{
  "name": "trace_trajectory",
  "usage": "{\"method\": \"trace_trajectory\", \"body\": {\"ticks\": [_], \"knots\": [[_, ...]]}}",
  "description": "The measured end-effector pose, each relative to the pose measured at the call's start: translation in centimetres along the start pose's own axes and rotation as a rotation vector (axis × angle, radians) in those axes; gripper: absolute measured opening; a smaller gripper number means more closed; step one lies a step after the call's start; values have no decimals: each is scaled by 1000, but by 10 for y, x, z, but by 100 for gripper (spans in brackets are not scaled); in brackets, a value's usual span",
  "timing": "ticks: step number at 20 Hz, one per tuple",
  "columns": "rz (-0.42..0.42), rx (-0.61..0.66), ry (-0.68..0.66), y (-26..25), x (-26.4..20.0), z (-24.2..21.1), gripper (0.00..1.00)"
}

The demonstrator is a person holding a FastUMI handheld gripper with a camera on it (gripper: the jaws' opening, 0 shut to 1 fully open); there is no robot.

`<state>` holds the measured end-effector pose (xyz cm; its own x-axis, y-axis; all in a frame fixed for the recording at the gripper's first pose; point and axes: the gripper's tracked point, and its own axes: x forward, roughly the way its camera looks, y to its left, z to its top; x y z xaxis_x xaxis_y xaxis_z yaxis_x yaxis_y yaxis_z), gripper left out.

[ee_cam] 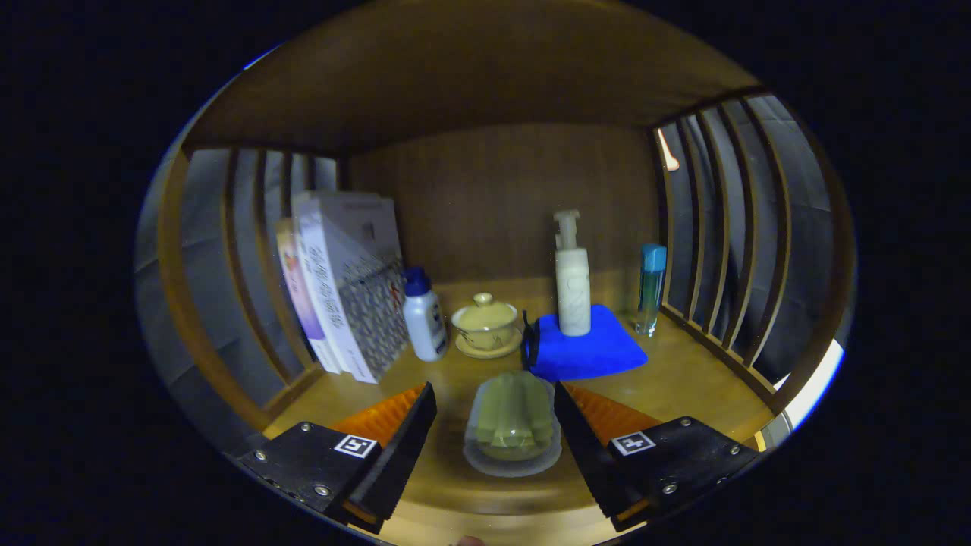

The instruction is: Pull open the drawer, take out the items inside it, and place them on the countertop above the cabinet.

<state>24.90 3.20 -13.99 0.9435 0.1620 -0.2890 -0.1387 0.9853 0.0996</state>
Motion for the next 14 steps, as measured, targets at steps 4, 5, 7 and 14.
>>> {"method": "trace_trajectory", "body": {"ticks": [4,5,7,14], "knots": [[-8,-54,-165,17,-73,40,95],[-12,-68,-197,21,-92,47,95],[-20,-98,-250,30,-135,54,95],[4,-158,-344,59,-243,17,96]]}}
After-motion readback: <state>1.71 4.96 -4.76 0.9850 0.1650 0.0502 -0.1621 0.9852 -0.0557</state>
